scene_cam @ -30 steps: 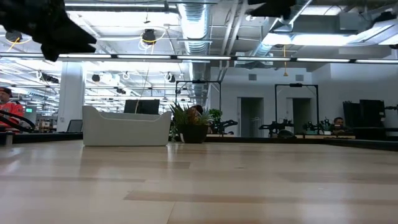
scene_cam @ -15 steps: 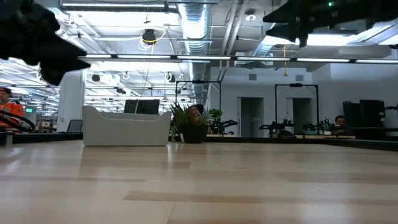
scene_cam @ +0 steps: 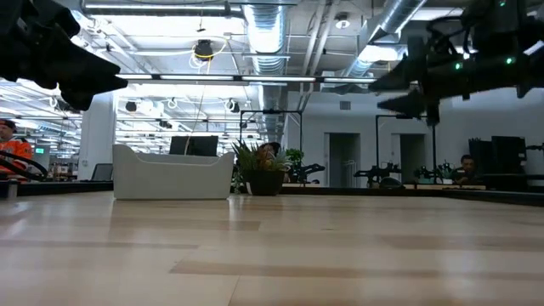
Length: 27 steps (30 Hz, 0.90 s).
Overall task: Pick and place USB-C Cables
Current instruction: Return to Home Position
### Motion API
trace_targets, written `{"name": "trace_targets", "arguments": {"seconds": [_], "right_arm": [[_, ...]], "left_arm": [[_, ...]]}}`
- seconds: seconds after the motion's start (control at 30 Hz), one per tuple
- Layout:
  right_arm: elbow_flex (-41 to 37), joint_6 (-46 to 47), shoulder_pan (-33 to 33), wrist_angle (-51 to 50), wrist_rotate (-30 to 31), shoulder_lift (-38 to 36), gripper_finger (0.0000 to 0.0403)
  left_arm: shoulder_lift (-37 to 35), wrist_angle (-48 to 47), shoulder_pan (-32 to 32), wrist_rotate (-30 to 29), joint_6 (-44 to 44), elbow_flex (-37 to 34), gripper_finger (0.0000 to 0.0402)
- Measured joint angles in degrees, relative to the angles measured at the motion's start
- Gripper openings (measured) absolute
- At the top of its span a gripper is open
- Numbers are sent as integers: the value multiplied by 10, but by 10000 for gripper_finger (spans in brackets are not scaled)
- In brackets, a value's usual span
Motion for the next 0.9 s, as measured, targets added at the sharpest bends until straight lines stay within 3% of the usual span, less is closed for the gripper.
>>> {"name": "trace_targets", "arguments": {"seconds": [0.13, 0.9], "right_arm": [[-9, 44, 0, -7, 40, 37, 297], [-10, 78, 10, 6, 36, 182, 297]], "left_arm": [[0, -1, 0, 1, 4, 0, 150], [0, -2, 0, 0, 8, 0, 151]]}}
